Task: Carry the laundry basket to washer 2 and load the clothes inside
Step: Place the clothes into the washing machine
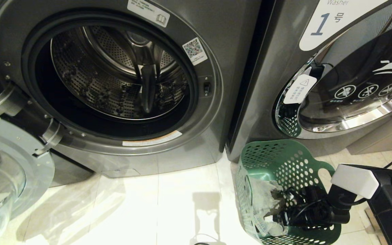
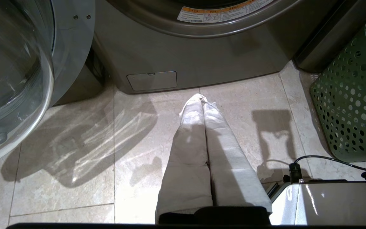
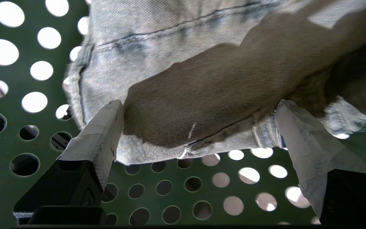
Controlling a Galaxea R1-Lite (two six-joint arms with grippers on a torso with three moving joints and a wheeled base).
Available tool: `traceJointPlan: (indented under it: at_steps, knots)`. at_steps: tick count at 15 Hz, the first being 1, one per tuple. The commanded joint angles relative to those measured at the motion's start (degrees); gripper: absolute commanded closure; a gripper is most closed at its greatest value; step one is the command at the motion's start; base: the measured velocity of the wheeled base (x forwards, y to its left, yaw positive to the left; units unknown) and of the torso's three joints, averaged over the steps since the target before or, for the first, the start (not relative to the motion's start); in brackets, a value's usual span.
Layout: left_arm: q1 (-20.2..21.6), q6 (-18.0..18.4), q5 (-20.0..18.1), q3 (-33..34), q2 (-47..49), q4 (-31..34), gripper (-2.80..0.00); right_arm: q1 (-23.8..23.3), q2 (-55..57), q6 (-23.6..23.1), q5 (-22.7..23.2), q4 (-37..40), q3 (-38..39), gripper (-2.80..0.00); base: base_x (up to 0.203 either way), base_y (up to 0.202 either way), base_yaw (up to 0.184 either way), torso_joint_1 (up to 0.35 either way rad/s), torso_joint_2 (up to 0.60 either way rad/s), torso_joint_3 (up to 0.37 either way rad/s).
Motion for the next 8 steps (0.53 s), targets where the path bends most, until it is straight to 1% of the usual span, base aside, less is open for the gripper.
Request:
traceJointPlan:
  at_steps: [1, 8]
  knots:
    - [-0.04, 0.00, 0.00, 0.00, 0.09, 0.01, 0.00, -0.05, 0.15, -0.21, 0.10, -0.25, -0.08, -2.80, 0.000, 0.000, 0.000, 0.000, 0.00, 0.000]
    - [-0.04, 0.00, 0.00, 0.00, 0.09, 0.01, 0.00, -0.03, -2.31, -0.22, -0.18, 0.21, 1.19, -2.80, 0.000, 0.000, 0.000, 0.000, 0.00, 0.000]
